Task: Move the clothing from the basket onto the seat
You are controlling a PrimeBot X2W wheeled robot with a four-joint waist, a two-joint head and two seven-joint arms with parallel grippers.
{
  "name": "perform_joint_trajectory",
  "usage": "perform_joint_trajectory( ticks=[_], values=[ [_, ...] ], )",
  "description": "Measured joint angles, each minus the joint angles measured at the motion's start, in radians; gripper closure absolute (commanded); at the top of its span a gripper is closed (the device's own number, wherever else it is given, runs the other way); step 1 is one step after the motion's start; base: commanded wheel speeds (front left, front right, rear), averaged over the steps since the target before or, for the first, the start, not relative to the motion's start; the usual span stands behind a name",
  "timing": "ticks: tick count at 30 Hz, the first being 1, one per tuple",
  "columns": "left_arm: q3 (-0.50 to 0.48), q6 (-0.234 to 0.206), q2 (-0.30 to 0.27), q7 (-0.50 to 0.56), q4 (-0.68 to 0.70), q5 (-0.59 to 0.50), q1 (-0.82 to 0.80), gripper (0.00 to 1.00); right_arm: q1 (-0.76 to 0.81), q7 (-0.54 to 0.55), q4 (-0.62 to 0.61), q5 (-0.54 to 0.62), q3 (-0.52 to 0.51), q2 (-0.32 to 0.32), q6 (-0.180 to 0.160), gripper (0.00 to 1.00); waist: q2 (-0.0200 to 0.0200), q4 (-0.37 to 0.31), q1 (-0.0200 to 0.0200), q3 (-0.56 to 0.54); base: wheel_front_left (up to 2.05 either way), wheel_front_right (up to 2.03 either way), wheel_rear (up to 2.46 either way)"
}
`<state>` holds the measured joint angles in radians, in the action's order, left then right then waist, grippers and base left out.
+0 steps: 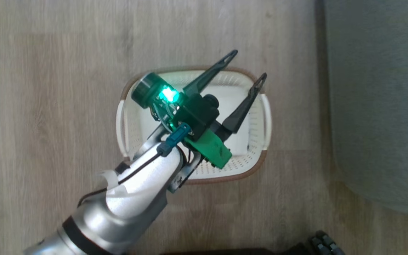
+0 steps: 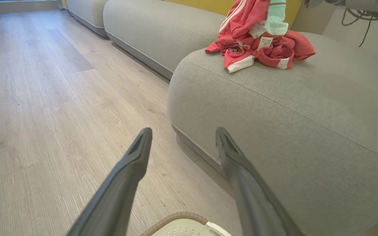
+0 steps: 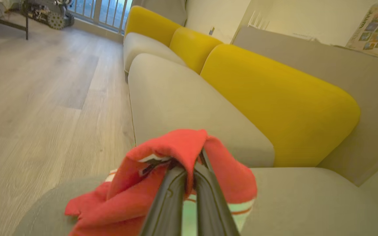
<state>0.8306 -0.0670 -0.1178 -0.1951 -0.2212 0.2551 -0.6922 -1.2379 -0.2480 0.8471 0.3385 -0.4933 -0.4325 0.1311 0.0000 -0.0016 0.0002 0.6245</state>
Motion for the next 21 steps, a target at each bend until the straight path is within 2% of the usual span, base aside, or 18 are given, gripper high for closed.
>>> perform_joint_trajectory(
  ticks=[5, 10, 11, 13, 14, 21],
  values=[
    [-0.001, -0.005, -0.005, 0.000, 0.019, -0.004, -0.007, 0.00, 0.003, -0.004, 0.059, 0.091, -0.086, 0.033, 0.000, 1.00, 0.0000, 0.029, 0.0000, 0.049, 0.00, 0.00, 0.00],
    [-0.003, -0.014, -0.012, 0.000, 0.019, -0.004, -0.008, 0.00, 0.003, -0.004, 0.089, 0.143, -0.127, 0.063, 0.000, 1.00, 0.0000, 0.022, -0.0003, 0.057, 0.00, 0.00, 0.00],
    [-0.003, -0.014, -0.012, 0.000, 0.019, -0.004, -0.009, 0.00, 0.003, -0.005, 0.087, 0.146, -0.128, 0.068, 0.000, 0.94, 0.0000, 0.016, -0.0003, 0.056, 0.00, 0.00, 0.00],
    [-0.003, -0.014, -0.012, 0.000, 0.017, -0.004, -0.017, 0.00, 0.003, -0.005, 0.081, 0.145, -0.124, 0.085, 0.000, 0.51, 0.0000, 0.005, -0.0002, 0.051, 0.00, 0.00, 0.00],
    [-0.004, -0.014, -0.012, 0.000, 0.017, -0.004, -0.022, 0.00, 0.004, -0.005, 0.077, 0.142, -0.117, 0.094, 0.000, 0.00, 0.0000, -0.001, -0.0002, 0.047, 0.00, 0.00, 0.00],
    [-0.011, -0.015, -0.011, -0.012, -0.007, 0.018, -0.025, 0.00, 0.081, -0.005, 0.028, 0.077, -0.052, 0.121, 0.000, 0.00, 0.0000, -0.026, -0.0002, 0.000, 0.00, 0.00, 0.00]
  ],
)
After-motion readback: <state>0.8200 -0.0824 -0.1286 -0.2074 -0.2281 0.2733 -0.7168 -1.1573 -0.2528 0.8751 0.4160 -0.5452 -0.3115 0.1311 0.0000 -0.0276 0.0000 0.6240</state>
